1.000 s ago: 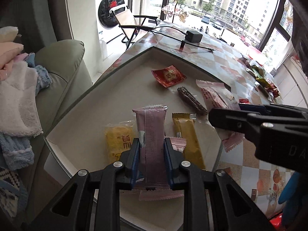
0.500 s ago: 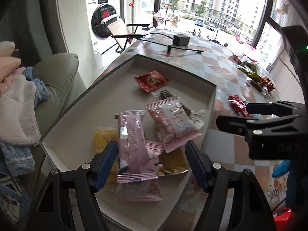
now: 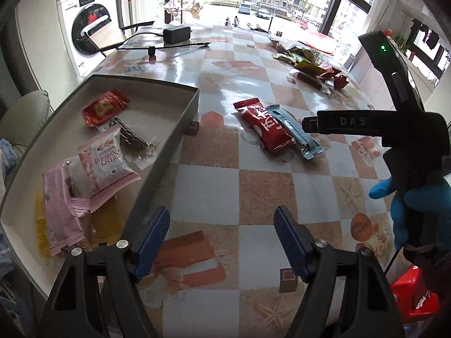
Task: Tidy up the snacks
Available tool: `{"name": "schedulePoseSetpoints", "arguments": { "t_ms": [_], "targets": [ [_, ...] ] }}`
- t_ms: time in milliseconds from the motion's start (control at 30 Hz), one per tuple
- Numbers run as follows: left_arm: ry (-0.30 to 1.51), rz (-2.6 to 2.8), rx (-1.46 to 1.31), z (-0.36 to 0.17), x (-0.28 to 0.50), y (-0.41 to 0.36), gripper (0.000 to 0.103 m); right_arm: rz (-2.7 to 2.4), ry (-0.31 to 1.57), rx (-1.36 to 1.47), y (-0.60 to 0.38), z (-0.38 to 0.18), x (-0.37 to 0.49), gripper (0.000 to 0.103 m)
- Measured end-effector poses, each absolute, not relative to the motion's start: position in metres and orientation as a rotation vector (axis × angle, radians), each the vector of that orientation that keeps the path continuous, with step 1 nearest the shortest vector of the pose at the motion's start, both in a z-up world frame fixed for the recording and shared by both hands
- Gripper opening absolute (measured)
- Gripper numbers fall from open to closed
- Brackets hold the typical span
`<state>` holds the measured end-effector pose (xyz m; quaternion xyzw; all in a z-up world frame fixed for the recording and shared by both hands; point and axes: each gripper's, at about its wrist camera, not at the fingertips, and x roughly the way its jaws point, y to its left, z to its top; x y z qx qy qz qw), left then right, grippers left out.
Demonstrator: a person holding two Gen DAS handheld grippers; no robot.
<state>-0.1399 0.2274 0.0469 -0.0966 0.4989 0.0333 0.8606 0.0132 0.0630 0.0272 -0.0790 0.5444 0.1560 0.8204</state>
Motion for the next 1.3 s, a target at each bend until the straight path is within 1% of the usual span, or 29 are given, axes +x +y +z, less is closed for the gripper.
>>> {"name": "schedulePoseSetpoints", "arguments": {
  "t_ms": [233,333,367,400,433,500,533,567,600,933,1133,1167,1200,1233,1267,1300],
  "targets": [
    [1.086,0.091,-0.226,0.038,-0.132,0.228,0.079,0.375,1.205,-0.220,0.086,0.004,0.023,0.092],
    [1.095,0.094,-0.243,0.037,-0.127,0.229,0.079,0.370,1.188,-0.250,0.095,0.000,0.026,0.092],
    [1.099,0.095,-0.247,0.036,-0.125,0.230,0.079,0.374,1.185,-0.261,0.097,0.000,0.027,0.091],
    [1.103,0.096,-0.250,0.036,-0.122,0.230,0.079,0.373,1.175,-0.281,0.101,0.000,0.027,0.082],
    [1.104,0.098,-0.252,0.037,-0.118,0.230,0.079,0.380,1.163,-0.296,0.103,0.002,0.026,0.076],
    [1.104,0.097,-0.252,0.038,-0.109,0.229,0.079,0.392,1.156,-0.305,0.103,0.005,0.024,0.051],
    [1.108,0.095,-0.252,0.039,-0.104,0.227,0.079,0.395,1.155,-0.305,0.100,0.007,0.023,0.043],
    [1.112,0.089,-0.254,0.039,-0.100,0.226,0.079,0.397,1.155,-0.305,0.097,0.008,0.023,0.030],
    [1.119,0.079,-0.257,0.039,-0.094,0.223,0.079,0.405,1.159,-0.300,0.092,0.008,0.023,0.029],
    [1.179,0.097,-0.265,0.023,-0.021,0.192,0.079,0.388,1.167,-0.236,0.007,0.010,-0.006,0.029],
    [1.222,0.196,-0.178,0.010,0.011,0.181,0.079,0.402,1.149,-0.219,-0.004,0.010,-0.014,0.029],
    [1.225,0.198,-0.169,0.010,0.012,0.180,0.077,0.401,1.143,-0.222,-0.003,0.010,-0.016,0.029],
    [1.219,0.191,-0.156,0.010,0.011,0.179,0.067,0.402,1.139,-0.224,-0.003,0.009,-0.016,0.029],
    [1.212,0.174,-0.141,0.012,0.009,0.176,0.050,0.403,1.134,-0.225,-0.003,0.009,-0.017,0.029],
    [1.209,0.156,-0.123,0.014,0.005,0.174,0.040,0.405,1.133,-0.223,-0.004,0.009,-0.018,0.029],
    [1.210,0.143,-0.111,0.015,0.001,0.172,0.026,0.408,1.132,-0.220,-0.006,0.009,-0.019,0.029]
  ]
}}
